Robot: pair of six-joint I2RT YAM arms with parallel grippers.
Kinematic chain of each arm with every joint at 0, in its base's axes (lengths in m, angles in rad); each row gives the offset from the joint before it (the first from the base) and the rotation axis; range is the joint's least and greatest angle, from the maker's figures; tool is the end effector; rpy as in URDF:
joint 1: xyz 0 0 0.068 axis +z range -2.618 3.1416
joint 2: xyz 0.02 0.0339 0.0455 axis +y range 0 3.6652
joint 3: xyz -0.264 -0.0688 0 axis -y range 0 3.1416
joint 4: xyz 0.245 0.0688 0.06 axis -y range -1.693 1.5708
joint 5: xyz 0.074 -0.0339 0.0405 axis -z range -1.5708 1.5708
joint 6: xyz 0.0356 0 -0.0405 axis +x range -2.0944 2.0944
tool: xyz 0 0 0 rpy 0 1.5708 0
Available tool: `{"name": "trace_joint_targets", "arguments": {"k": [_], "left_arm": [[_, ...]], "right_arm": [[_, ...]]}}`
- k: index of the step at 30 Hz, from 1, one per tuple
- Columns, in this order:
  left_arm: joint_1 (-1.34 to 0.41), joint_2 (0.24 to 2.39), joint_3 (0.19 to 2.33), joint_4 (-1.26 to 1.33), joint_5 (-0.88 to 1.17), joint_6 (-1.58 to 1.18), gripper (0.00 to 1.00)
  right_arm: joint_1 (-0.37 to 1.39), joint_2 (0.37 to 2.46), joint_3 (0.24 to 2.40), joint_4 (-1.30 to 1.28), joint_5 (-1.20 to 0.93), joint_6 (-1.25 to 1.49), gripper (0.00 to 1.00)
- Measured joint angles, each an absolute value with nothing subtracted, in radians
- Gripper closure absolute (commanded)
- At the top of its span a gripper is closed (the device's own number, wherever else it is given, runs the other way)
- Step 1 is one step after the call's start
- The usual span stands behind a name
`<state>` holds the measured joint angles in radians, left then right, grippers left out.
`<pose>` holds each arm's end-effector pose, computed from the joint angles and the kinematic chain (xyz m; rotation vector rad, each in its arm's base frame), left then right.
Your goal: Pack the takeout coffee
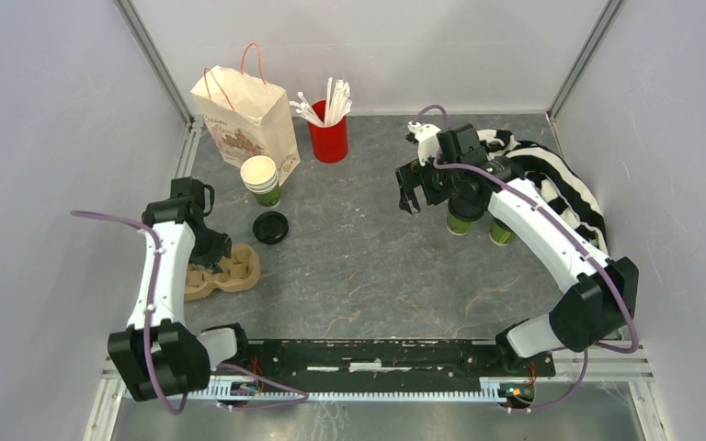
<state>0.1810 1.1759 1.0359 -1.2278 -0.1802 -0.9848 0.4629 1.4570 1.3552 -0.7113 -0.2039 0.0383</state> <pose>0.1871 0.0407 0.2756 -1.6087 2.3917 0.1248 0.2783 0.1470 0.3315 -0.6047 2.3390 0.4775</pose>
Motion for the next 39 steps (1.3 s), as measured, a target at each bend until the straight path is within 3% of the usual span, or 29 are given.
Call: {"name": "trace_joint_targets", "arguments": {"k": [6,9,12,21,39], "left_arm": [[0.184,1.124,1.023,-1.328,-0.264,-1.112,0.53],[0.184,1.161,0.987,-1.338,-0.289,-1.142,0.45],[0.184,1.166,0.955,-1.346,-0.307,-1.164,0.43],[0.195,1.186,0.909,-1.305,-0.342,-1.168,0.58],[0.208,1.224,0.889,-1.202,-0.339,-1.135,0.66]], "right_arm": [[0.465,1.443,1.309,-0.691,-0.169,0.020,0.02],[0.493,1.414,1.259,-0.690,-0.125,-0.003,0.02],[0.555,1.379,1.220,-0.690,-0.069,-0.028,0.02],[0.641,1.336,1.196,-0.673,0.023,-0.076,0.02],[0.641,1.336,1.196,-0.667,0.051,-0.084,0.02]]}}
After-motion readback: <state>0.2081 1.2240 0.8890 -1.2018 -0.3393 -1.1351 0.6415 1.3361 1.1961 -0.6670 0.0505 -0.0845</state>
